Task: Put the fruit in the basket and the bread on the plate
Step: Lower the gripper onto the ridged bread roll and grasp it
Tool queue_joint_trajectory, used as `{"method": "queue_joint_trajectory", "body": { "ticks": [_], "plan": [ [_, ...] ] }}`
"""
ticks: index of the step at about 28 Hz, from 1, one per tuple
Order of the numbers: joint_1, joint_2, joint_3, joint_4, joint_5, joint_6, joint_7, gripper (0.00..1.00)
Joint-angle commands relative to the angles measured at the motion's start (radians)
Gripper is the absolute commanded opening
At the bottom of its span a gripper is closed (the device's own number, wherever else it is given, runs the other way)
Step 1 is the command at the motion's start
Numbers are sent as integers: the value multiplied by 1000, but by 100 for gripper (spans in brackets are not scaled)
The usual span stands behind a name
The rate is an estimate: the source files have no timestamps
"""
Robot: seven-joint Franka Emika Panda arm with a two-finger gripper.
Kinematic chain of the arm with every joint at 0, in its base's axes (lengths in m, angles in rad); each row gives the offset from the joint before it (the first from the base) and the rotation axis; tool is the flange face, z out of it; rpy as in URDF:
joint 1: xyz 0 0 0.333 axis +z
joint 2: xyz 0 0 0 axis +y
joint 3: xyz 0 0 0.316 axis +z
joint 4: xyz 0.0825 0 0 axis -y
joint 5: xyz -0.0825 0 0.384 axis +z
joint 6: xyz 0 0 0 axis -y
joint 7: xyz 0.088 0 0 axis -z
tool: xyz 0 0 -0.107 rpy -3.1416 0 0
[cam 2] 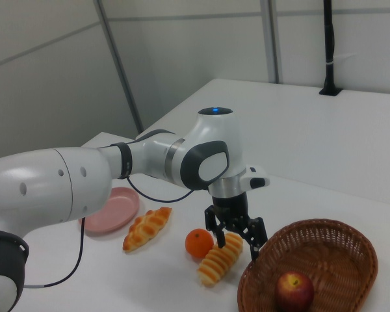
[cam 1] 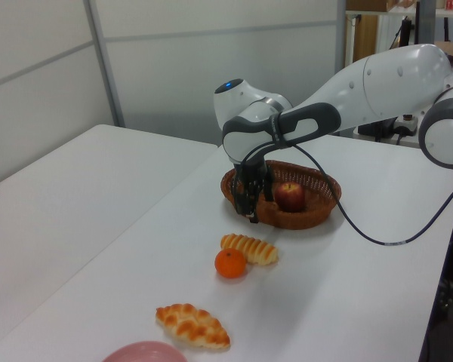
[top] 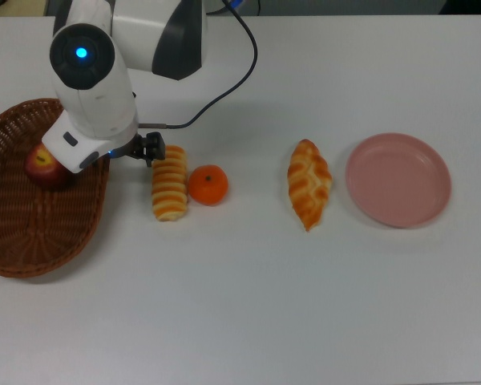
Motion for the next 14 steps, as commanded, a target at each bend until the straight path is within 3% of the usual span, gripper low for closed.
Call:
{"method": "queue_joint_trajectory", "body": {
  "ticks": [1, 14],
  "plan": [
    [37, -6, -8, -30, 3, -7, 25, 100],
    [103, 25, -8, -45, -1, 1, 59, 97]
  ]
}}
